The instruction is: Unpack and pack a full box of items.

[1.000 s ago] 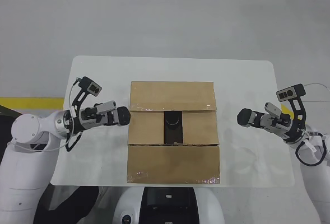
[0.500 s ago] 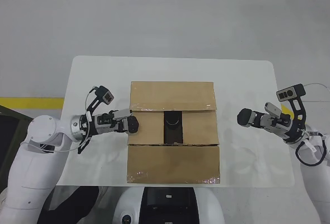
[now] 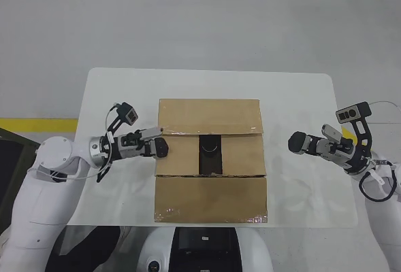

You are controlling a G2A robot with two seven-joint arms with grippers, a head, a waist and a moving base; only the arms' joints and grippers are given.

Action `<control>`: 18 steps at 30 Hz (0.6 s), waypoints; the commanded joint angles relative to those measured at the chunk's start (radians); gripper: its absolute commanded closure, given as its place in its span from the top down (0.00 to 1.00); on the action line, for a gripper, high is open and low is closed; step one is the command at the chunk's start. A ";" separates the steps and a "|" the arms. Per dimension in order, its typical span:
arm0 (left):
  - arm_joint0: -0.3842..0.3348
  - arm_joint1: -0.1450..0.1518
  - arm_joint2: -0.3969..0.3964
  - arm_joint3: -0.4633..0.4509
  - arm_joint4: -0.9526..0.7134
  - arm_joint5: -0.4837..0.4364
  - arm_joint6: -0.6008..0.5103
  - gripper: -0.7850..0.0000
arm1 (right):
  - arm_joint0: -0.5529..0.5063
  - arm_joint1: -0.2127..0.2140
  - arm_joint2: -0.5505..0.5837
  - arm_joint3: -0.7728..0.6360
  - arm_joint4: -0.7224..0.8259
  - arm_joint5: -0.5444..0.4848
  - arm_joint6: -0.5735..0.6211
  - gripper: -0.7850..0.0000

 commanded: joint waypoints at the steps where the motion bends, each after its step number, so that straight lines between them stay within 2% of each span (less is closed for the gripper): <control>1: -0.008 0.000 0.007 0.005 0.014 -0.006 0.003 1.00 | 0.000 0.000 0.000 0.000 0.000 0.000 0.000 1.00; 18: -0.050 -0.008 0.030 0.025 -0.042 -0.009 0.088 1.00 | 0.000 0.000 0.000 0.000 0.000 0.000 0.000 1.00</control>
